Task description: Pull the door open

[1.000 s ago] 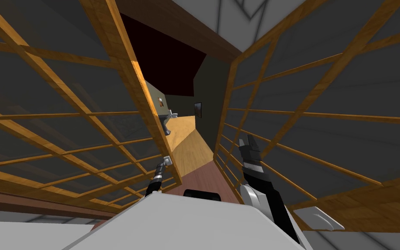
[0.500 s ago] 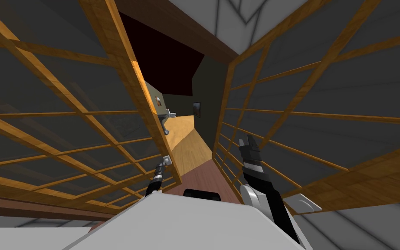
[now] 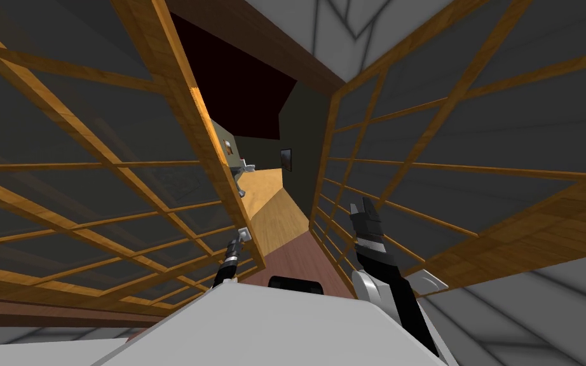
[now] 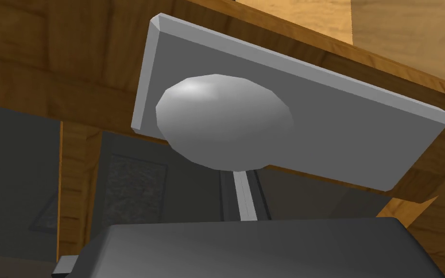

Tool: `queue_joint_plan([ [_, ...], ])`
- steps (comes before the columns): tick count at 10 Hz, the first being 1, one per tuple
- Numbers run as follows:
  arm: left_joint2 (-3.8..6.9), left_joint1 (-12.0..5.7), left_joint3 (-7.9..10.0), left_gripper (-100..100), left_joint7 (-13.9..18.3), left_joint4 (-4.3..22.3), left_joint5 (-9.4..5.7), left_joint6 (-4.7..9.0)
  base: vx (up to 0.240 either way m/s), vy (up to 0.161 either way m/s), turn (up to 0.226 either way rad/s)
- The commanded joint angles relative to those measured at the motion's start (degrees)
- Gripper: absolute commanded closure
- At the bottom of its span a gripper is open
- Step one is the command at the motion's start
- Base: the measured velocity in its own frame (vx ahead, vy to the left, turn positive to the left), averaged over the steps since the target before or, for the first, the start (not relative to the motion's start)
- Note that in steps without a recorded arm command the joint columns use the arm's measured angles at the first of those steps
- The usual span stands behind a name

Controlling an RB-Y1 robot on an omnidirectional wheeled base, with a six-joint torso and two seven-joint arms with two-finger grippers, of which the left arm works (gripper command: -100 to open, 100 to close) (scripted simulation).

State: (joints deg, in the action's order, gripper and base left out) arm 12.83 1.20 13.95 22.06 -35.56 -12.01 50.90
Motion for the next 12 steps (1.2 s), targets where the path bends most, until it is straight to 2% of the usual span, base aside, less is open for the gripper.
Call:
queue_joint_plan([
  [1, -0.32, -0.21, -0.28, -100, 1.96, -0.16, -0.89, -0.07, -0.053, 0.015, -0.022],
  [6, -1.50, -0.98, -1.32, -100, 9.33, -0.77, -4.17, -0.34, -0.085, -0.012, -0.039],
  [7, -1.50, -0.98, -1.32, -100, 9.91, -0.77, -4.17, -0.34, -0.056, -0.009, -0.012],
  [9, -2.15, -1.40, -1.88, -100, 13.53, -1.10, -5.95, -0.48, -0.058, -0.001, -0.039],
  [10, -2.15, -1.40, -1.88, -100, 14.37, -1.10, -5.95, -0.48, -0.050, 0.009, -0.015],
  [12, -2.85, -1.85, -2.49, -100, 17.96, -1.46, -7.88, -0.64, -0.064, 0.006, -0.036],
])
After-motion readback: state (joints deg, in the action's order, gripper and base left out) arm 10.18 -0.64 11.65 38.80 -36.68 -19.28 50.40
